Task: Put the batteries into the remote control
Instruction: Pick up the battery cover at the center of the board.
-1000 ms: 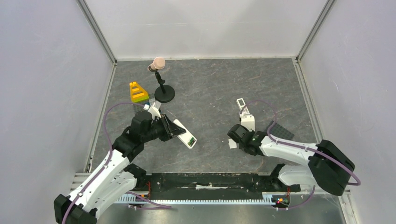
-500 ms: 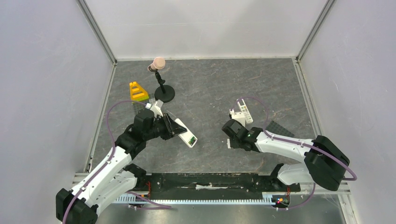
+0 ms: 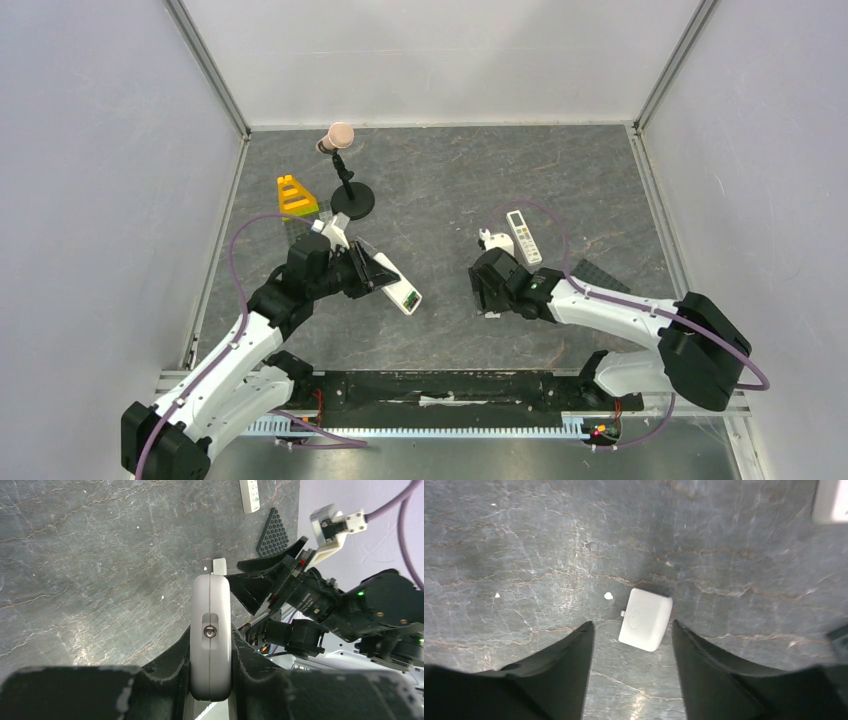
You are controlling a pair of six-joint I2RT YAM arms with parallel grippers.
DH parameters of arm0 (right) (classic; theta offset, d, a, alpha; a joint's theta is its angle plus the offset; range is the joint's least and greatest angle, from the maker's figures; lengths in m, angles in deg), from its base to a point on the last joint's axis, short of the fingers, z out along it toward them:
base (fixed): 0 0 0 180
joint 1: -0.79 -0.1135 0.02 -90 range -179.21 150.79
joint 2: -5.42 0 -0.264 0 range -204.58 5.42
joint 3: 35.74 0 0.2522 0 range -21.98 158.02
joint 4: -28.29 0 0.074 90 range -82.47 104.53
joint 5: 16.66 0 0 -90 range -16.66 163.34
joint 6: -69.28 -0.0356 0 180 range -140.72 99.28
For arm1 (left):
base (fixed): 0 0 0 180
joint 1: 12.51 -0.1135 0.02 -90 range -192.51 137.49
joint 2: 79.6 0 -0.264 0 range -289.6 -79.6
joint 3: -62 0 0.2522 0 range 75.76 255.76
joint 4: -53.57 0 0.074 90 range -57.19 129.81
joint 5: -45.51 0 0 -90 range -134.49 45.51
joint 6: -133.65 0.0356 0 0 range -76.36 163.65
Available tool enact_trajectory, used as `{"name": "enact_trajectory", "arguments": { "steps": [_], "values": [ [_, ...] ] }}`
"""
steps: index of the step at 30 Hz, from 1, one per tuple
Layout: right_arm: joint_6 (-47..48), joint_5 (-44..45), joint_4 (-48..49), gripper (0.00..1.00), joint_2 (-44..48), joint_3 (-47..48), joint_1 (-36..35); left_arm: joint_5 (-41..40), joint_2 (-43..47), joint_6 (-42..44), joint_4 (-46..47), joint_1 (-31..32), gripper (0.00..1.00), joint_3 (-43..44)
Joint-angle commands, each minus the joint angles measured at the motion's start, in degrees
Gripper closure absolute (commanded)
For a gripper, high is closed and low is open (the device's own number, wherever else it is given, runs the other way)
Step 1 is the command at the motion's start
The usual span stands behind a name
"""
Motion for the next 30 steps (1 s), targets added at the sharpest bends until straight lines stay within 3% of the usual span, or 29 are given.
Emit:
{"name": "enact_trajectory", "arguments": {
  "steps": [1, 3, 7, 12, 16, 20, 30],
  "values": [
    [17.1, 0.7, -3.9, 0.32, 1.3, 6.8, 0.7, 1.1, 0.3, 3.4, 1.4, -0.7, 0.98, 0.6],
    [27.7, -3.4, -7.7, 0.26, -0.2, 9.9, 0.8, 0.8, 0.3, 4.2, 0.6, -1.0, 0.98, 1.0],
    [44.5, -8.3, -12.2, 0.24, -1.5, 12.2, 0.9, 0.4, -0.3, 5.8, -1.1, -2.1, 0.98, 2.7],
    [58.3, -13.5, -12.9, 0.24, -0.5, 10.8, 2.6, 1.0, -1.1, 7.7, -3.6, -4.7, 0.98, 6.3],
    [64.2, -17.1, -10.5, 0.24, 1.6, 8.2, 3.3, 2.7, -1.5, 8.8, -4.6, -6.5, 0.98, 7.8],
    [68.1, -26.3, -10.0, 0.24, -1.6, 8.4, 3.3, 5.1, -3.7, 9.1, -4.1, -8.1, 0.98, 8.1],
    [71.9, -24.9, -14.2, 0.25, -11.5, 12.1, 3.7, 10.5, -6.3, 8.8, -2.5, -12.6, 0.98, 8.3]
  ]
}}
